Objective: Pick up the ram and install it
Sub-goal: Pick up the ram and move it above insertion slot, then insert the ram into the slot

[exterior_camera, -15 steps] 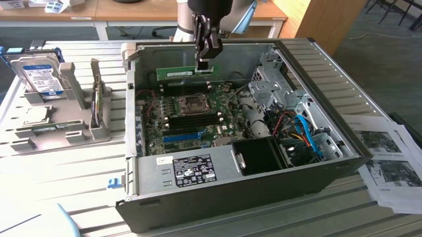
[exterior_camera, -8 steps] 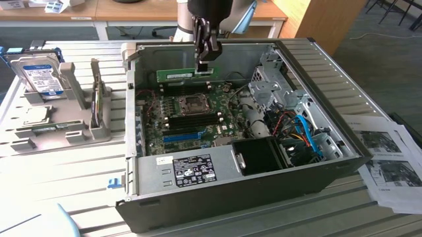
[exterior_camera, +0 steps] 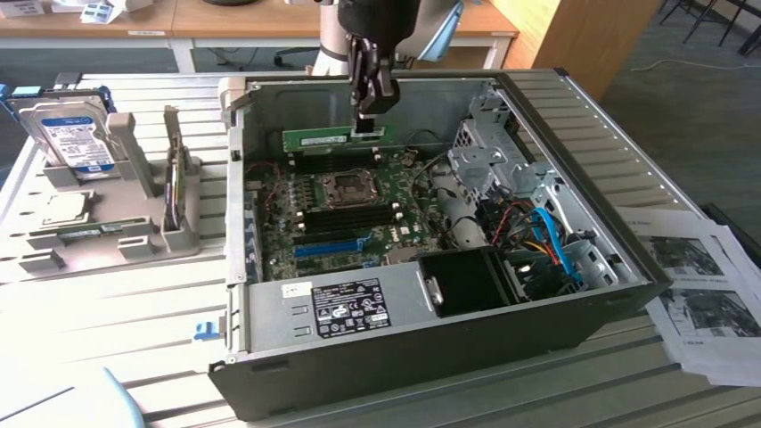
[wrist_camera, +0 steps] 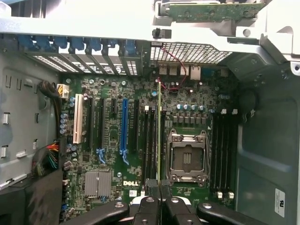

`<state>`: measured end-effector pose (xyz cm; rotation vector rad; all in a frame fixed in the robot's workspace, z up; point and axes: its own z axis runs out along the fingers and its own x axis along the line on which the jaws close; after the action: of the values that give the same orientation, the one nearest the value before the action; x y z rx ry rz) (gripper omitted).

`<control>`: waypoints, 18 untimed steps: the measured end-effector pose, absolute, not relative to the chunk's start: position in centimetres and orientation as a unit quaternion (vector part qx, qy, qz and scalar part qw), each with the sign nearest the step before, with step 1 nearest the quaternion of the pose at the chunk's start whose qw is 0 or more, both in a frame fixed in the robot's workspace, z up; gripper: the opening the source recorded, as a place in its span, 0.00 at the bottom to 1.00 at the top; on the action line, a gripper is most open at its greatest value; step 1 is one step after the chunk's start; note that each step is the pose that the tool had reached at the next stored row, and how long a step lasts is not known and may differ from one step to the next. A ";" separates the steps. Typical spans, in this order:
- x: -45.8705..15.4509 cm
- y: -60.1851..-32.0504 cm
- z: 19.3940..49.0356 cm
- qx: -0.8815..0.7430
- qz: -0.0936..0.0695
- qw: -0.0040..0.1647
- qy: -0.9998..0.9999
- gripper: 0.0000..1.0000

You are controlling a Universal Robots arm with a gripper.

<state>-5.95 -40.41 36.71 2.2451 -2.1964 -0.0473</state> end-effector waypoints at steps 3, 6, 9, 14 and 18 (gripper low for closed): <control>-6.0 -40.4 36.6 0.715 -0.015 0.000 -0.699 0.11; -6.0 -40.4 36.6 0.715 -0.015 0.000 -0.699 0.11; -6.0 -40.4 36.6 0.715 -0.015 0.000 -0.699 0.11; -5.9 -40.4 36.6 0.715 -0.015 0.000 -0.699 0.11; -5.8 -40.4 36.6 0.715 -0.015 0.000 -0.699 0.11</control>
<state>-5.75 -40.41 36.61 2.2451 -2.1965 -0.0472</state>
